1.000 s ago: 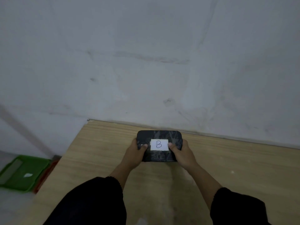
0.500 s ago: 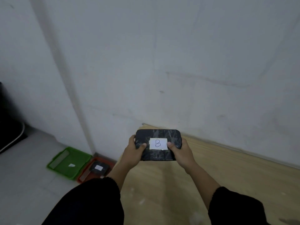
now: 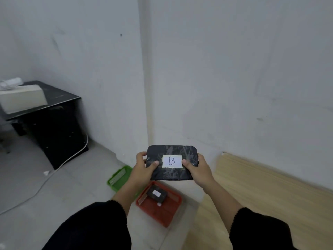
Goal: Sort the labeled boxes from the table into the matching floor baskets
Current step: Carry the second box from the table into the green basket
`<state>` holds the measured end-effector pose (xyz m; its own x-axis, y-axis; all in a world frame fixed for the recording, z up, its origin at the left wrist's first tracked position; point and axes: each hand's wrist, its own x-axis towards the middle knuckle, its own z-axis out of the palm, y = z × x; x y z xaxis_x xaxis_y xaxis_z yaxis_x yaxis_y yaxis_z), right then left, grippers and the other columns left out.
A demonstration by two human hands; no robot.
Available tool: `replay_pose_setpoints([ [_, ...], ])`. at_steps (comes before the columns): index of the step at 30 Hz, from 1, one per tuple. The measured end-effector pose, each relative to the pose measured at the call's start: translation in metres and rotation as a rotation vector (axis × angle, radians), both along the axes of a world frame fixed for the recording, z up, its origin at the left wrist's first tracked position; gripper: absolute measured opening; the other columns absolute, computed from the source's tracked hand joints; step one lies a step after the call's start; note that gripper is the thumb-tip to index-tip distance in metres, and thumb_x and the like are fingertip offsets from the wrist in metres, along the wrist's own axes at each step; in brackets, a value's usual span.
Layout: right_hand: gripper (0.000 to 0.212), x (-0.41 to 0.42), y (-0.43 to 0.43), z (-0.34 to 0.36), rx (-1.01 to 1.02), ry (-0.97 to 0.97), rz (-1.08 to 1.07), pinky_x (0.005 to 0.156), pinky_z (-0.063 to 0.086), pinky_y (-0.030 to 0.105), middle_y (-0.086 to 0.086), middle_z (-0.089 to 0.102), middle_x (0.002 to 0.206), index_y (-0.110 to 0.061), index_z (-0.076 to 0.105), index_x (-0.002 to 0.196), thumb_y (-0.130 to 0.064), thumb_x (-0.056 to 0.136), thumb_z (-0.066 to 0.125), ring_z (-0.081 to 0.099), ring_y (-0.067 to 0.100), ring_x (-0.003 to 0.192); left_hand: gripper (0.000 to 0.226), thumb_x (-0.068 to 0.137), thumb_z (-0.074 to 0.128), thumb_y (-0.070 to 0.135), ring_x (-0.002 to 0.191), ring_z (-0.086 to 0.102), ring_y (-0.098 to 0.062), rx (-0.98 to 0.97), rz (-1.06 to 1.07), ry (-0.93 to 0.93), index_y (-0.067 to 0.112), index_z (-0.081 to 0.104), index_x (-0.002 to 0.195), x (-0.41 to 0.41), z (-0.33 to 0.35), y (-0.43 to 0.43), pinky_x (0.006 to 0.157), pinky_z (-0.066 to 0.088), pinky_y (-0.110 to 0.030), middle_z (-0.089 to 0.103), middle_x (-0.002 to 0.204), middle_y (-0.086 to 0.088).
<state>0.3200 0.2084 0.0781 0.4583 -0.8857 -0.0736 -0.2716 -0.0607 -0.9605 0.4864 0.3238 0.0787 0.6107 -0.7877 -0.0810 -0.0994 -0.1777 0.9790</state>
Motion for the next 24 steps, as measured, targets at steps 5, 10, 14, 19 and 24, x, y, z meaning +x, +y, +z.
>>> replay_pose_setpoints([
  [5, 0.054, 0.085, -0.008, -0.009, 0.005, 0.000, 0.023, 0.079, 0.043, 0.028, -0.005, 0.057, 0.104, -0.019, 0.043, 0.128, -0.037, 0.082, 0.066, 0.056, 0.016, 0.093, 0.046, 0.089, 0.056, 0.024, 0.098, 0.060, -0.021, 0.019, 0.022, 0.008, 0.021, 0.030, 0.127, 0.077, -0.005, 0.001, 0.075, 0.053, -0.028, 0.054, 0.116, -0.005],
  [10, 0.053, 0.173, -0.029, -0.018, 0.046, -0.008, 0.002, 0.080, 0.044, 0.028, -0.006, 0.057, 0.099, -0.018, 0.045, 0.126, -0.036, 0.081, 0.067, 0.057, 0.015, 0.091, 0.049, 0.090, 0.055, 0.022, 0.110, 0.057, -0.028, 0.078, 0.023, 0.040, 0.019, 0.031, 0.133, 0.165, -0.002, -0.020, 0.096, 0.050, -0.046, 0.052, 0.126, -0.013],
  [14, 0.053, 0.231, -0.044, -0.020, 0.062, 0.004, -0.026, 0.079, 0.044, 0.029, -0.003, 0.057, 0.104, -0.016, 0.045, 0.126, -0.036, 0.082, 0.066, 0.056, 0.017, 0.094, 0.049, 0.091, 0.052, 0.014, 0.115, 0.055, -0.030, 0.106, -0.013, 0.022, 0.020, 0.034, 0.136, 0.224, 0.001, -0.035, 0.100, 0.047, -0.048, 0.052, 0.131, -0.015],
  [19, 0.057, 0.307, -0.055, -0.024, 0.073, 0.041, -0.044, 0.080, 0.044, 0.030, -0.001, 0.057, 0.108, -0.016, 0.043, 0.128, -0.038, 0.081, 0.066, 0.055, 0.018, 0.096, 0.052, 0.090, 0.051, 0.007, 0.116, 0.055, -0.032, 0.125, -0.058, 0.025, 0.021, 0.034, 0.137, 0.305, -0.005, -0.047, 0.100, 0.046, -0.051, 0.052, 0.131, -0.017],
  [24, 0.060, 0.376, -0.059, -0.033, 0.103, 0.060, -0.120, 0.084, 0.045, 0.032, -0.001, 0.056, 0.109, -0.016, 0.041, 0.130, -0.040, 0.081, 0.066, 0.055, 0.019, 0.098, 0.053, 0.090, 0.052, 0.008, 0.116, 0.055, -0.033, 0.135, -0.149, 0.032, 0.022, 0.033, 0.138, 0.385, -0.016, -0.065, 0.100, 0.047, -0.051, 0.052, 0.132, -0.015],
])
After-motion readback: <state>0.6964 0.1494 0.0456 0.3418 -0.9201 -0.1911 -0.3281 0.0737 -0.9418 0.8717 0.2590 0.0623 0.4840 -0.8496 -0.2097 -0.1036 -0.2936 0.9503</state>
